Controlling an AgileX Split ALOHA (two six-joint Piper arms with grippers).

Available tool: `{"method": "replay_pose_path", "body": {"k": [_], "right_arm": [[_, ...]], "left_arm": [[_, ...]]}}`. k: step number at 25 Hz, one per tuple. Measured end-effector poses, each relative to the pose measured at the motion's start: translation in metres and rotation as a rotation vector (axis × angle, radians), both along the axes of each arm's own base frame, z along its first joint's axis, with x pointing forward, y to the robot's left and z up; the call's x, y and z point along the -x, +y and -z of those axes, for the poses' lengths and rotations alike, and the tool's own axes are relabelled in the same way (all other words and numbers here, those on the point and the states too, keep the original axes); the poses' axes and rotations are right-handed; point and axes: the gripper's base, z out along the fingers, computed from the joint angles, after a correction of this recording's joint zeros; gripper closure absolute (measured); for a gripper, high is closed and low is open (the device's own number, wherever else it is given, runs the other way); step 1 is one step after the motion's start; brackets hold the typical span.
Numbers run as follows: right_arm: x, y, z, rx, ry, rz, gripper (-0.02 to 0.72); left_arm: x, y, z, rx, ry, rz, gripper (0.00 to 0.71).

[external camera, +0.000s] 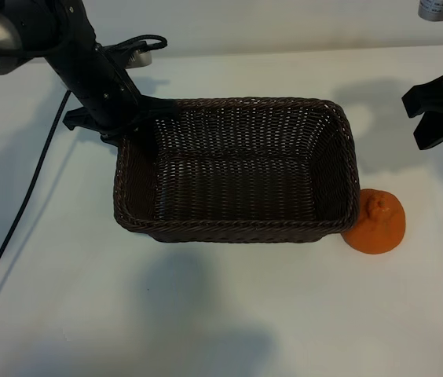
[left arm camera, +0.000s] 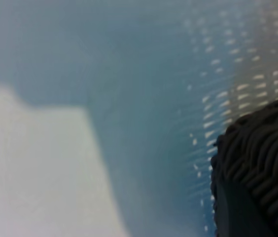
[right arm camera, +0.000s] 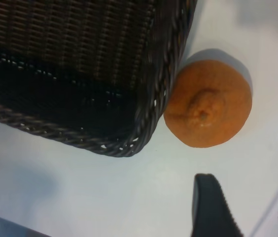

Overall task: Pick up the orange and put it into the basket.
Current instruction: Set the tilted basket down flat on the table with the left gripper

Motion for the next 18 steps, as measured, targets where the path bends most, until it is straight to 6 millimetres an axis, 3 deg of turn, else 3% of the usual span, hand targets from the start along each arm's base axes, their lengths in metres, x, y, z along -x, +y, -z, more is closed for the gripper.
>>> {"method": "replay_pose_path", "body": {"k": [8, 18], "right_arm": [[0.000, 0.000, 0.000, 0.000, 0.000, 0.000, 0.341], [0.000, 0.000, 0.000, 0.000, 0.000, 0.000, 0.341]], "left_arm": [[-0.001, -0.002, 0.013, 0.010, 0.035, -0.026, 0.503], [-0.001, -0.002, 0.013, 0.008, 0.047, -0.039, 0.504]]}}
